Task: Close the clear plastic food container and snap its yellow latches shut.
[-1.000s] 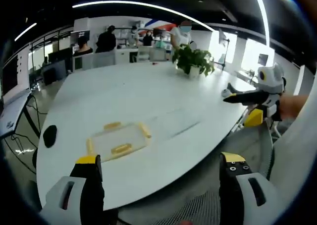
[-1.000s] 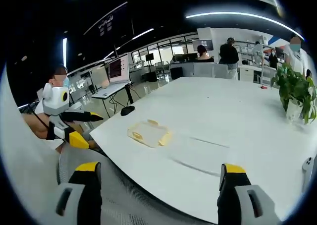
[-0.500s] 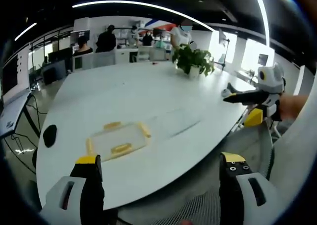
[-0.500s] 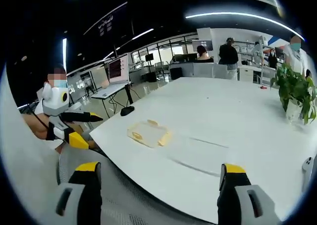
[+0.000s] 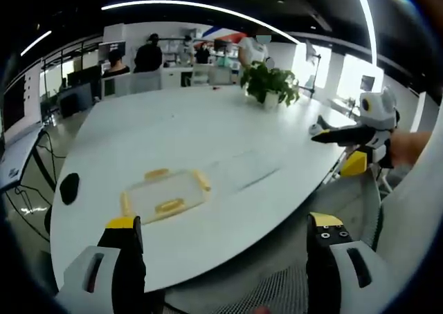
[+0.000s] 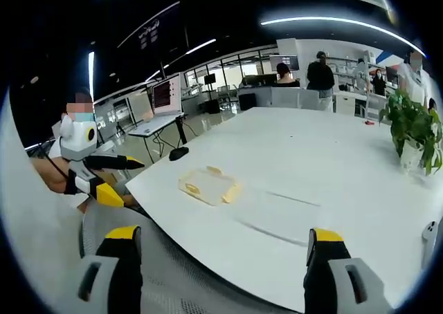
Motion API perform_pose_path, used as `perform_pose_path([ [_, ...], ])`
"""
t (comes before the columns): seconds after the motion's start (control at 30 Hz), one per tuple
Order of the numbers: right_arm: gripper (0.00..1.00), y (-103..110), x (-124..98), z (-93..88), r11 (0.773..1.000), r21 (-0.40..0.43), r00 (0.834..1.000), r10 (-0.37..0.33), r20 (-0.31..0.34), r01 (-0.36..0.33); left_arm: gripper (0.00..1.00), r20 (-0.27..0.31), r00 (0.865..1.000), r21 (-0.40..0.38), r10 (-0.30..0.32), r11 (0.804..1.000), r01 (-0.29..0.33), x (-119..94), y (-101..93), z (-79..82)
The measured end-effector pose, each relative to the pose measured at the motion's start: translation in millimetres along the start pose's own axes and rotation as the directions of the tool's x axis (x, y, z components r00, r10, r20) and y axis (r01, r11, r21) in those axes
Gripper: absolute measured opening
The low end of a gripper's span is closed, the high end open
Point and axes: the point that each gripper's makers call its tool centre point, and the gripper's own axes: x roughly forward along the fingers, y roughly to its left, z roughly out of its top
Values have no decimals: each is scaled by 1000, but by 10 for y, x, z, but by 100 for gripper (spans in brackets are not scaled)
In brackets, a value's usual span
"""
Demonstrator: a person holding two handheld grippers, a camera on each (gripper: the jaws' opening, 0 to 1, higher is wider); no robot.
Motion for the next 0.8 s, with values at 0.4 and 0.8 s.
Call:
perform_pose_path([
  [0.4, 99, -9, 4, -2, 1000, -1, 1000, -2, -7, 2, 97, -10, 1000, 10, -10, 1000, 10, 16, 18, 12],
  [0.8, 99, -21, 11, 15, 1000, -3, 1000, -5, -11, 5, 97, -16, 1000, 18, -17, 1000, 18, 37, 42, 32],
])
